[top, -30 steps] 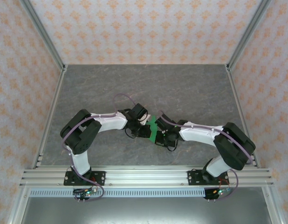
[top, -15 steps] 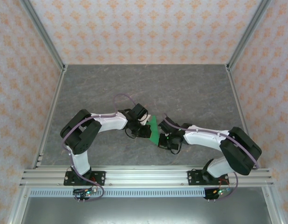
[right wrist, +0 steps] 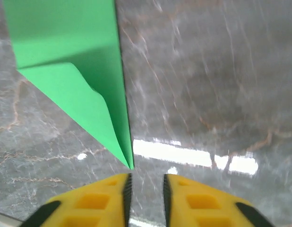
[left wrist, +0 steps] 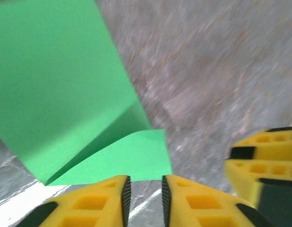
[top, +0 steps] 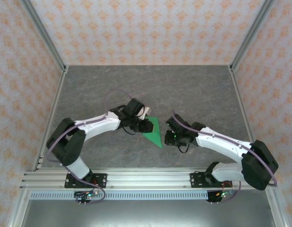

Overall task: Fold a paper plane with a square sheet of paper (fold left side to right side)
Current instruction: Fourth fold the wing at the center of the table.

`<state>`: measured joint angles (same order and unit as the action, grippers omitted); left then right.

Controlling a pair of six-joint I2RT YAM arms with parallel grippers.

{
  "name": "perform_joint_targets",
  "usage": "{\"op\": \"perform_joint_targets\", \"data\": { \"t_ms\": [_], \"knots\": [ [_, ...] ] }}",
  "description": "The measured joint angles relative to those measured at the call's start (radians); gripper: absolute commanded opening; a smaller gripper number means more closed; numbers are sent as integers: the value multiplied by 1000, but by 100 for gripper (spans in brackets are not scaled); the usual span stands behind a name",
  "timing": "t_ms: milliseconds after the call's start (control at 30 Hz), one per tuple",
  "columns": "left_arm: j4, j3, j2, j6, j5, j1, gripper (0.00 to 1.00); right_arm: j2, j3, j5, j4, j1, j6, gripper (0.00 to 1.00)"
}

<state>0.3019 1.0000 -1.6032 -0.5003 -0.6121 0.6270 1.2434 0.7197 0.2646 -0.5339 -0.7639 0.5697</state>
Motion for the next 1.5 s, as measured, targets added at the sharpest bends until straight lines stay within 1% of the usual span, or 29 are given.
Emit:
{"op": "perform_joint_targets", "data": {
  "t_ms": [33, 100, 167, 233, 333, 467, 667, 867, 1000, 1167, 1300, 1500],
  "knots": [
    [-5, -6, 29, -9, 0, -20, 33, 0, 0, 1, 18, 9, -25, 44],
    [-9, -29, 71, -27, 0, -58, 38, 0, 0, 7, 53, 27, -73, 53],
    [-19, -66, 90, -50, 0, -93, 44, 2, 0, 31, 111, 49, -129, 59],
    [-29, -110, 90, -76, 0, -110, 49, 16, -3, 67, 185, 77, -188, 61],
    [-50, -163, 78, -116, -12, -110, 54, 70, -3, 112, 258, 105, -249, 61],
    [-105, -182, 39, -164, -31, -110, 56, 137, -3, 153, 286, 108, -295, 61],
    [-204, -183, -43, -216, -67, -110, 56, 126, -10, 163, 301, 90, -310, 61],
    [-226, -183, -87, -237, -69, -110, 56, 22, -56, 113, 300, 26, -304, 61],
    [-249, -180, -102, -248, -83, -105, 50, -34, -85, 85, 301, -21, -290, 61],
    [-264, -163, -122, -261, -91, -89, 42, -37, -107, 56, 303, -76, -274, 61],
    [-266, -154, -122, -262, -90, -85, 37, -33, -112, 29, 304, -102, -267, 61],
    [-266, -150, -122, -263, -90, -85, 35, -12, -112, -57, 326, -185, -268, 62]
  ]
}}
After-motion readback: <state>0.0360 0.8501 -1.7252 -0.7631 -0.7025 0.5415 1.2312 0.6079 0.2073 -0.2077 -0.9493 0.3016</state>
